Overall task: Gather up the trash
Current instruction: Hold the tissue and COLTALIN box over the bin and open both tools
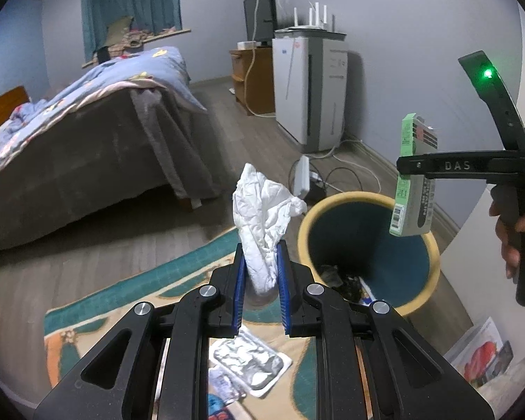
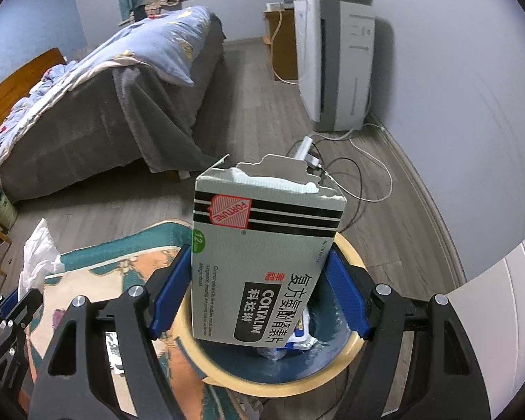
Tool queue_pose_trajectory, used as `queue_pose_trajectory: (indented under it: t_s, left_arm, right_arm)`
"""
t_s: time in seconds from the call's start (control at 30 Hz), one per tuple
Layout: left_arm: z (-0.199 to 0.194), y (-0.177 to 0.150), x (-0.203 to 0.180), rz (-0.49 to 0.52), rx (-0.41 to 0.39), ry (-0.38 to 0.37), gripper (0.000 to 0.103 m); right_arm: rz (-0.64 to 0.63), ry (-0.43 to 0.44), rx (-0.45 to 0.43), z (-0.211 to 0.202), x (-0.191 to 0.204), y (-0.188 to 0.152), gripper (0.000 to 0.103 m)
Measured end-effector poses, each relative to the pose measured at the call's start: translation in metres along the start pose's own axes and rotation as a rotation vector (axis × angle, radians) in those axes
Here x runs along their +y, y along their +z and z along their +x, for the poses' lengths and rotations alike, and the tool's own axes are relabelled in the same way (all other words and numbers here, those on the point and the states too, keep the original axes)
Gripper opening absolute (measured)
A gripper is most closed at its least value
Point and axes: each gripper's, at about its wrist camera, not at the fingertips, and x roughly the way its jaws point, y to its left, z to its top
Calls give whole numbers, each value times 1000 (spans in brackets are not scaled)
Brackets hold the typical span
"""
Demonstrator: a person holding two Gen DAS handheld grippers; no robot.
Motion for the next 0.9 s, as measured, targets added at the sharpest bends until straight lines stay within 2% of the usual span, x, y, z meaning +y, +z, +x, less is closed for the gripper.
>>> queue_pose_trajectory:
  t_s: [0.4, 0.9]
  left_arm:
    - [34, 2, -49, 65, 52, -95, 18]
    - [86, -13, -96, 115, 169, -185, 18]
  right_arm:
    - [53, -88, 72, 25, -36, -9, 74]
    - [87, -146, 139, 45, -50, -18, 74]
